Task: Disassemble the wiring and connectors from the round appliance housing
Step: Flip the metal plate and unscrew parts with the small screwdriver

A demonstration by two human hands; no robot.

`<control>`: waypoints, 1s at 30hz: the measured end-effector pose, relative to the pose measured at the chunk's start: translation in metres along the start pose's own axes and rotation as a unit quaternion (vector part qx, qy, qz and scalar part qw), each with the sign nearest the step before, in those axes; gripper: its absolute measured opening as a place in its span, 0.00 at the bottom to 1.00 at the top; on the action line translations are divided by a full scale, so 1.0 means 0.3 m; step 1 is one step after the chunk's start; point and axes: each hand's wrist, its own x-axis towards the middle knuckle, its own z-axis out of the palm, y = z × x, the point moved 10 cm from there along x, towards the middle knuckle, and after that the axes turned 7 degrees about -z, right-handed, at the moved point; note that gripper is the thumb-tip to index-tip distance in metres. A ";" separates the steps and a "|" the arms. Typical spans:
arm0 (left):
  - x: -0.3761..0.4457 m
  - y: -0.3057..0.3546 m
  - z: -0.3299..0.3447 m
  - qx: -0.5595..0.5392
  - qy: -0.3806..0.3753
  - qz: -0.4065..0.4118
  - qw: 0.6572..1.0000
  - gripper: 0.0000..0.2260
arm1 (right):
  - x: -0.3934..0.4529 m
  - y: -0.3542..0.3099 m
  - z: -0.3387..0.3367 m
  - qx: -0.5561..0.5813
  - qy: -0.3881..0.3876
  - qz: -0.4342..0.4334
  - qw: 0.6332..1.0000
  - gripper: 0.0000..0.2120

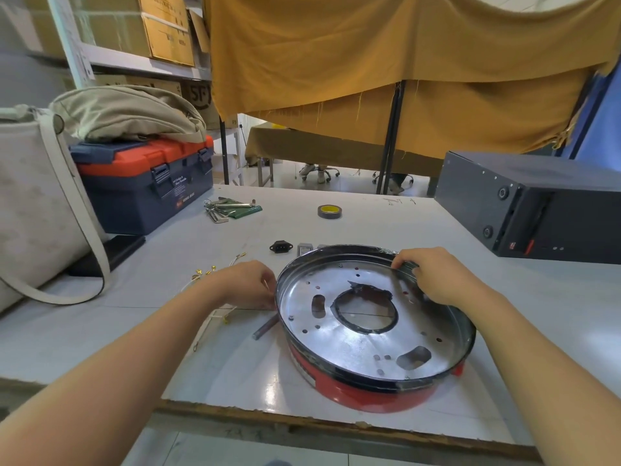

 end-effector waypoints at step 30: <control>-0.065 0.053 -0.168 -0.408 0.103 0.061 0.905 0.07 | 0.009 0.003 -0.003 0.032 -0.001 -0.017 0.999 0.15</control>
